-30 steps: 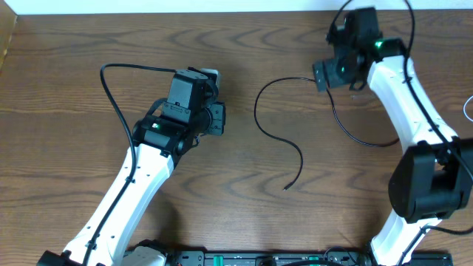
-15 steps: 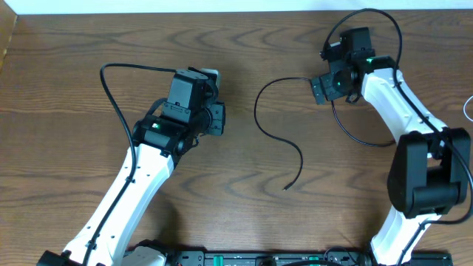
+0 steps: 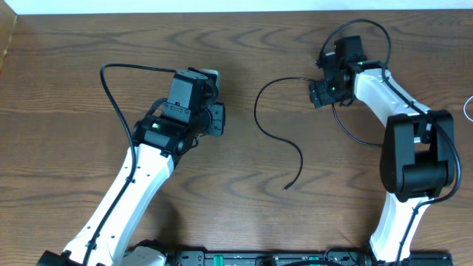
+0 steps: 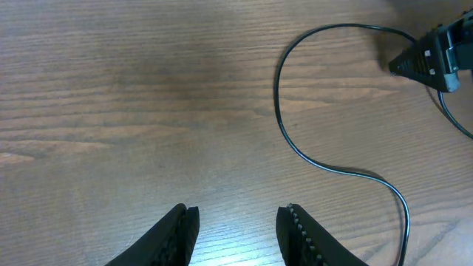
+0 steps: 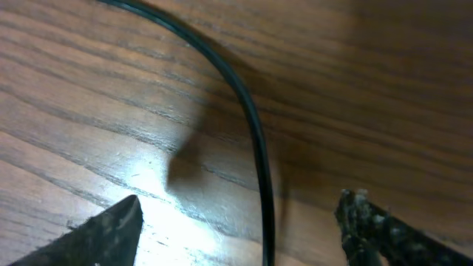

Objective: Untangle cables
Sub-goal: 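Grasp the black cable with the right gripper and lift it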

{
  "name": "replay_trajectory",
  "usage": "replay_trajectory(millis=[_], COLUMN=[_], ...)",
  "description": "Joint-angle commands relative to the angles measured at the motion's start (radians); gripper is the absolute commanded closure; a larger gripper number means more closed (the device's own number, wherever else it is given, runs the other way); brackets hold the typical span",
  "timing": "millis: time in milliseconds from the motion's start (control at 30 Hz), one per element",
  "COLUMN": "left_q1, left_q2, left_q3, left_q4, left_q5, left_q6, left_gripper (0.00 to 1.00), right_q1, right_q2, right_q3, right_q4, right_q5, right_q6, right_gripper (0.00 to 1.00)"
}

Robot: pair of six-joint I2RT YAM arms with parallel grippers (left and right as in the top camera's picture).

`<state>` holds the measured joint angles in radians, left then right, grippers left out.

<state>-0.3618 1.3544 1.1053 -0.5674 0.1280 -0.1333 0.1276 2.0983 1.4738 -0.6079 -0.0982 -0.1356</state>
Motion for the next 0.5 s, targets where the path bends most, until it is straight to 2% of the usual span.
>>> replay_trajectory(millis=[0,67,133,167,200,233,467], left_q1=[0.0,0.001,0.001,0.001,0.0,0.0,0.001], left_q2=[-0.002,-0.002,-0.002,-0.002,-0.002,-0.002,-0.002], left_q3=[-0.005,-0.005,-0.005,-0.005,-0.005,-0.005,-0.005], left_q4=[-0.001,-0.001,-0.001,-0.001,-0.001,-0.002,-0.017], left_q5=[-0.009,-0.009,-0.009,-0.009,-0.009,-0.009,-0.009], left_q6=[0.009,0.01,0.009,0.009,0.009,0.009,0.009], left_gripper=[0.6,0.6,0.6,0.6,0.6,0.6,0.6], right_q1=[-0.01,-0.01,-0.012,-0.013,-0.016,-0.016,-0.018], right_q2=[0.023,0.023,0.023,0.023,0.023,0.023,0.007], right_q3=[-0.004,-0.004,-0.004,-0.004,-0.004,-0.004,0.018], right_q4=[0.01,0.015,0.017,0.017,0.017,0.018,0.005], right_q5=[-0.029,-0.029,-0.032,-0.044,-0.062,-0.068,-0.136], right_q6=[0.011,0.011,0.019,0.019,0.019,0.019,0.084], right_gripper=[0.26,0.33,0.44,0.58,0.9,0.98,0.99])
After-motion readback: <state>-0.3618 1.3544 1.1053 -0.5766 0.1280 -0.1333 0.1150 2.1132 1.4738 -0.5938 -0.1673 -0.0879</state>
